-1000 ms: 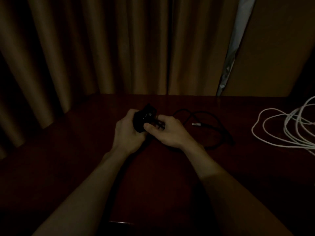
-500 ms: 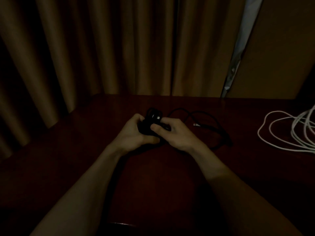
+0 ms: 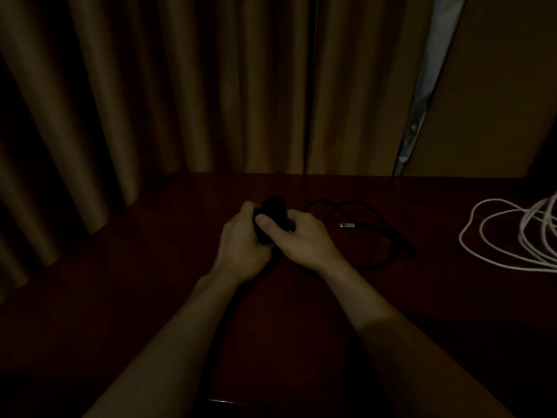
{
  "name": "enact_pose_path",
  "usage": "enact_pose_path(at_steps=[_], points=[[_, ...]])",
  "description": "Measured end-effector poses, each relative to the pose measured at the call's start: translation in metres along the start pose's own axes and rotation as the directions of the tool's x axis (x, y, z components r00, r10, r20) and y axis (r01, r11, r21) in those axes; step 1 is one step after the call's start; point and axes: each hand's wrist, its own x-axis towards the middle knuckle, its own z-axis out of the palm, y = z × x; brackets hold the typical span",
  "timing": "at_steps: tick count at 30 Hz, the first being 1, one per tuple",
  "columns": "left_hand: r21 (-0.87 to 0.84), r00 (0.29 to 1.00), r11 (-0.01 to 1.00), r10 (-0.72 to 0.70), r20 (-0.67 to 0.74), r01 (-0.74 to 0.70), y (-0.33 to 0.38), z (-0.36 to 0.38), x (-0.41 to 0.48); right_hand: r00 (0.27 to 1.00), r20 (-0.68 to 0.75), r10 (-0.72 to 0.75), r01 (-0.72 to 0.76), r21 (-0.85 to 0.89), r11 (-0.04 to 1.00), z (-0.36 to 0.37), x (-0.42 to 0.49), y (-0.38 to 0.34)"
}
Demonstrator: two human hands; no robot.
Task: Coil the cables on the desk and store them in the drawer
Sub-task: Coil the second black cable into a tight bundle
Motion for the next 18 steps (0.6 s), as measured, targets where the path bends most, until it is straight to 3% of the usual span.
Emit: enact_pose_path(at_steps=[4, 8, 12, 15, 18], points=[[-0.219, 0.984, 0.970, -0.068, 0.166, 0.104, -0.001, -0.003, 0.000, 0.999, -0.001, -0.050, 0.050, 0.041, 0.998, -0.005, -0.001, 0.000], [-0.488, 0.946, 0.835, -0.109, 0.304, 0.253, -0.008, -0.013, 0.007, 0.991, 0.071, -0.111, 0.103, 0.111, 0.988, -0.013, -0.002, 0.005], [-0.468, 0.898, 0.838, -0.056, 0.437, 0.280, -0.008, -0.016, 0.010, 0.974, 0.129, -0.189, 0.180, 0.080, 0.980, -0.017, -0.005, 0.006], [-0.465, 0.914, 0.854, -0.027, 0.406, 0.232, -0.004, -0.013, 0.008, 0.974, 0.107, -0.197, 0.192, 0.057, 0.980, -0.017, -0.004, 0.006], [-0.392, 0.963, 0.903, -0.076, 0.260, 0.177, -0.004, -0.007, 0.006, 0.984, 0.065, -0.164, 0.161, 0.052, 0.986, -0.015, -0.003, 0.004]])
